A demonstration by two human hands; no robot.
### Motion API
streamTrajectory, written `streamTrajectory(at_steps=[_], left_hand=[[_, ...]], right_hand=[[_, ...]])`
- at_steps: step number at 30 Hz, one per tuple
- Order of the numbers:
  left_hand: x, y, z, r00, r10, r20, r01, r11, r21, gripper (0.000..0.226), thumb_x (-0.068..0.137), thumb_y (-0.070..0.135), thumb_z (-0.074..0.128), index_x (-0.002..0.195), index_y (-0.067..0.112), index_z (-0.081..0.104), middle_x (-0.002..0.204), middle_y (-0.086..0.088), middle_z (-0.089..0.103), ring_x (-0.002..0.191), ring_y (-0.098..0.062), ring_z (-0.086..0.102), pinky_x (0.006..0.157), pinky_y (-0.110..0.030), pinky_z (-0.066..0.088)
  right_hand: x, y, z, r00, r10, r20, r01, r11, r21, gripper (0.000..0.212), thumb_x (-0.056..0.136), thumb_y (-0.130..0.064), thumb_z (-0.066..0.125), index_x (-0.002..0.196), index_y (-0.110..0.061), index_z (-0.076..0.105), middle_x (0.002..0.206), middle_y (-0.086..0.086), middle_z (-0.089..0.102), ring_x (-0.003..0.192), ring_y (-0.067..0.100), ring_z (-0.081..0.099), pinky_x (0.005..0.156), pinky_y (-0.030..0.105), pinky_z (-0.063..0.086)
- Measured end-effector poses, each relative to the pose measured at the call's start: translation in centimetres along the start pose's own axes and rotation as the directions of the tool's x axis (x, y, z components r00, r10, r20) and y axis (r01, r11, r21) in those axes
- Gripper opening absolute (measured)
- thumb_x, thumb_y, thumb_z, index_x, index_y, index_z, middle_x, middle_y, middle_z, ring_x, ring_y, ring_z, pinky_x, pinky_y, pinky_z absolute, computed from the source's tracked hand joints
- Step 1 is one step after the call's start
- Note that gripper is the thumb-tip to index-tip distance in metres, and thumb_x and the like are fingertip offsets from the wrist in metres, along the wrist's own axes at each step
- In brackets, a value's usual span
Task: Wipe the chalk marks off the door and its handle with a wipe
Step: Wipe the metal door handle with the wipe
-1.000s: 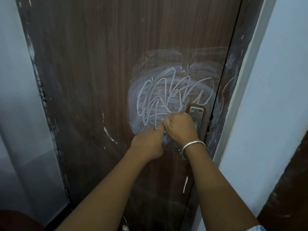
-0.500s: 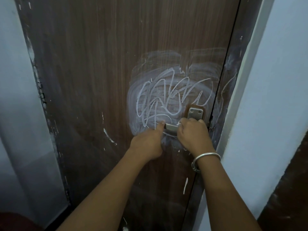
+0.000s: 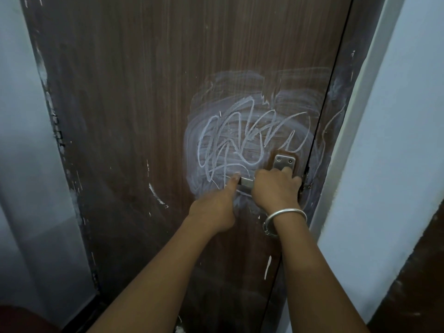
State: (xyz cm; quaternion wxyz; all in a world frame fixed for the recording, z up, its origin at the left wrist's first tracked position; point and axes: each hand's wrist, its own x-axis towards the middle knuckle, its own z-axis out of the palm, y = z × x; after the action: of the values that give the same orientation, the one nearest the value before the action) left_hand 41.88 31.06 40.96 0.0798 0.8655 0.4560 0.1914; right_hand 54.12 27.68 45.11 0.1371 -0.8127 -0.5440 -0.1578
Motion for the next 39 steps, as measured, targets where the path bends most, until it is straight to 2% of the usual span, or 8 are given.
streamTrajectory(at_steps=[5,11,16,22,29,33,36,39], left_hand=[[-0.1,-0.3,0.1,1.0,0.005,0.016,-0.004,0.999,-0.05,0.098,0.082,0.014,0.055,0.14,0.045,-0.017,0.07,0.001,0.049,0.064,-0.018,0.051,0.061,-0.035,0.045],[0.0,-0.6,0.3,0.999,0.03,0.036,-0.029,0.999,-0.045,0.101,0.079,0.013,0.058,0.142,0.04,-0.016,0.077,-0.002,0.053,0.076,-0.025,0.059,0.073,-0.043,0.052],[0.3,-1.3,0.7,0.998,0.039,0.048,-0.032,0.991,-0.13,0.073,0.078,0.025,0.058,0.138,0.03,0.017,0.104,-0.011,0.064,0.095,-0.029,0.063,0.084,-0.045,0.051],[0.3,-1.3,0.9,0.998,0.02,0.053,-0.016,0.997,-0.075,0.093,0.077,0.016,0.056,0.139,0.043,-0.009,0.097,-0.01,0.064,0.089,-0.029,0.063,0.08,-0.045,0.052],[-0.2,-1.2,0.7,0.999,0.014,0.034,-0.011,0.996,-0.093,0.071,0.078,0.015,0.054,0.141,0.027,0.022,0.097,-0.011,0.064,0.087,-0.029,0.062,0.079,-0.045,0.053],[-0.4,-1.1,0.0,0.999,0.008,0.039,-0.007,0.999,-0.035,0.073,0.081,0.017,0.054,0.143,0.028,0.018,0.097,-0.009,0.063,0.088,-0.027,0.062,0.079,-0.045,0.053],[-0.7,-1.0,0.0,0.999,0.006,0.034,-0.006,1.0,-0.011,0.085,0.081,0.018,0.053,0.146,0.035,0.0,0.085,-0.004,0.058,0.08,-0.024,0.059,0.073,-0.043,0.053],[-0.7,-1.2,0.1,1.0,0.004,0.031,-0.004,1.0,0.004,0.093,0.081,0.02,0.054,0.144,0.04,-0.011,0.092,-0.006,0.06,0.083,-0.025,0.059,0.077,-0.043,0.052]], right_hand=[[-0.1,-1.2,0.3,0.998,0.056,-0.029,-0.056,0.998,0.004,0.029,0.089,-0.014,0.041,0.116,-0.013,0.051,0.115,0.012,0.057,0.113,0.034,0.039,0.091,0.047,0.026],[0.1,-2.5,0.3,0.999,0.039,-0.025,-0.037,0.996,0.075,0.024,0.089,-0.014,0.044,0.11,-0.015,0.055,0.116,0.011,0.057,0.111,0.031,0.04,0.09,0.045,0.027],[0.3,-4.0,0.9,0.996,-0.021,-0.091,0.031,0.993,0.114,0.019,0.089,-0.011,0.044,0.102,-0.017,0.056,0.109,0.008,0.058,0.108,0.028,0.043,0.089,0.043,0.03],[0.2,-2.5,1.8,0.976,-0.113,-0.188,0.165,0.944,0.287,0.027,0.082,-0.023,0.054,0.109,-0.02,0.058,0.108,0.004,0.062,0.105,0.027,0.049,0.085,0.038,0.037],[0.6,-2.6,2.0,0.984,-0.08,-0.157,0.133,0.922,0.364,0.032,0.078,-0.027,0.057,0.109,-0.02,0.052,0.105,0.001,0.063,0.104,0.027,0.049,0.084,0.04,0.036],[0.9,-2.5,1.8,0.986,-0.11,-0.129,0.145,0.942,0.303,0.023,0.08,-0.031,0.054,0.096,-0.015,0.053,0.103,0.005,0.063,0.103,0.03,0.05,0.077,0.039,0.036],[1.0,-2.3,1.7,0.986,-0.124,-0.114,0.152,0.948,0.28,0.016,0.079,-0.029,0.055,0.081,-0.018,0.045,0.098,0.007,0.064,0.1,0.031,0.052,0.07,0.036,0.035],[0.7,-2.7,2.3,0.967,-0.104,-0.234,0.152,0.968,0.202,0.011,0.083,-0.027,0.055,0.085,-0.016,0.053,0.097,0.007,0.064,0.097,0.029,0.053,0.072,0.037,0.039]])
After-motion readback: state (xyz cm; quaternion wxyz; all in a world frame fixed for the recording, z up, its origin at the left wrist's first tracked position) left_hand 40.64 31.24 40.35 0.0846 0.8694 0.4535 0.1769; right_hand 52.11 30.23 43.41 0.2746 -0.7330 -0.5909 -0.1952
